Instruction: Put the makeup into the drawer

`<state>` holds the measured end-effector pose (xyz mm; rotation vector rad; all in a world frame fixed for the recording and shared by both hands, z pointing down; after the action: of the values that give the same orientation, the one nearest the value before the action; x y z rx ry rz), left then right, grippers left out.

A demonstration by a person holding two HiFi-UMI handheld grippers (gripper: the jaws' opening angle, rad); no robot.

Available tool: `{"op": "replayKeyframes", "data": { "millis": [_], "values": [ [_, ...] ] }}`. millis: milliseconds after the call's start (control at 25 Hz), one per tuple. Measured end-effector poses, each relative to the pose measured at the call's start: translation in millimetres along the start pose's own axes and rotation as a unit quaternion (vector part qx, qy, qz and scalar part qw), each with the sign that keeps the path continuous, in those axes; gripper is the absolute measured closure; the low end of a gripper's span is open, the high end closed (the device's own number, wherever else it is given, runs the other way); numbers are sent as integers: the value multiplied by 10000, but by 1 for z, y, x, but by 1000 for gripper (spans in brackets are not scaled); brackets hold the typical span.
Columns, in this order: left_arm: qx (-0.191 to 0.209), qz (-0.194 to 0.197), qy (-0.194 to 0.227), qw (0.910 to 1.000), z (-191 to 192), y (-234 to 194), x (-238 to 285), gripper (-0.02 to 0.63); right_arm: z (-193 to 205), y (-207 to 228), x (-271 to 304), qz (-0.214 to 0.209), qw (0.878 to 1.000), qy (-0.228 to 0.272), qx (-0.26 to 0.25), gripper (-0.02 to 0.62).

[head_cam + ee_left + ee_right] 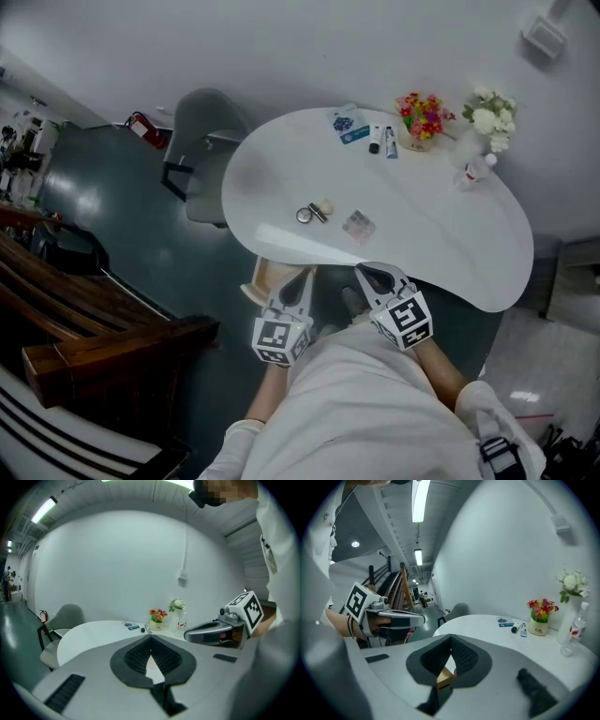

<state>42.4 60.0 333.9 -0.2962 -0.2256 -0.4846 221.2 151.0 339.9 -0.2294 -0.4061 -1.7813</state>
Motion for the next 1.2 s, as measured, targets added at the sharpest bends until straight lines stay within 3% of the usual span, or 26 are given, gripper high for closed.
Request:
{"op": "replayKeyframes", "data": {
  "millis": [520, 640, 880, 1200],
  "values": [
    [361, 721, -935, 9923, 38, 13, 125, 591, 41, 59, -68, 1272, 9897, -179, 627, 581],
    [600, 664, -1304, 9874, 53, 8, 151, 496, 48, 65, -78, 1530, 9847, -195, 815, 581],
    [1004, 842, -1940, 9722, 77, 4, 189, 399, 59, 69, -91, 1924, 9752, -221, 1069, 581],
    [1438, 1022, -2678, 9472, 108, 6, 219, 257, 60, 69, -91, 2073, 9711, -168, 1170, 581]
  ]
}}
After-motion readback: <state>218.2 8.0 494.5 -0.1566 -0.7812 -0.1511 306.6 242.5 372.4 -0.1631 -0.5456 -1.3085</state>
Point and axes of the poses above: the fingertips, and each gripper's own axes: x forward along the fingers, y to its right, z out of its underside, the point moved 9 cm from there along -x, backward along the fingers, and after that the axes turned 5 degrees about y, right-handed, at the moved point
